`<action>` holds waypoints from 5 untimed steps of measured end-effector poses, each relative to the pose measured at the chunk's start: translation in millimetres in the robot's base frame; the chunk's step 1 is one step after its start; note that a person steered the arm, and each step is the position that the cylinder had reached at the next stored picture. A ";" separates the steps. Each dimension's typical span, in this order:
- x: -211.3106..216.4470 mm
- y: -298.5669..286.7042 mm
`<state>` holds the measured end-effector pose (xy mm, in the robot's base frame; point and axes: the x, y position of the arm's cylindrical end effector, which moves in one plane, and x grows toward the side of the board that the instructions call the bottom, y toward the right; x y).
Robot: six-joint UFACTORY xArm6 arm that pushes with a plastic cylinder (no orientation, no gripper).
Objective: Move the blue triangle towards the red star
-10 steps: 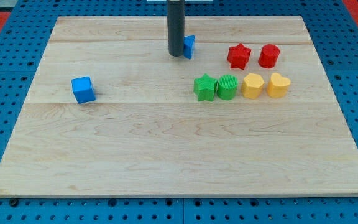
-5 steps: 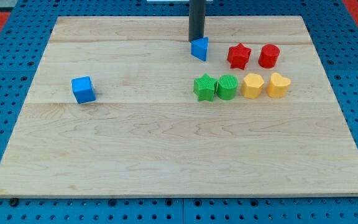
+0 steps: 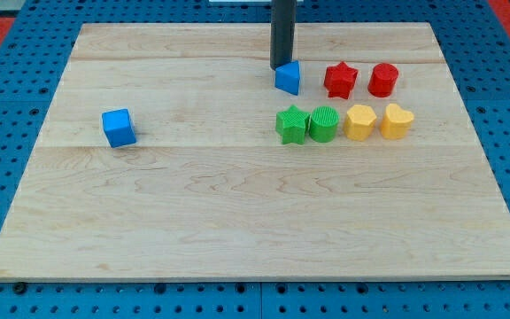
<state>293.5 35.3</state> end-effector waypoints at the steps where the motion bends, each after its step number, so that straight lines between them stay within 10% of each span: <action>1: 1.6 0.0; 5: -11.1 3.6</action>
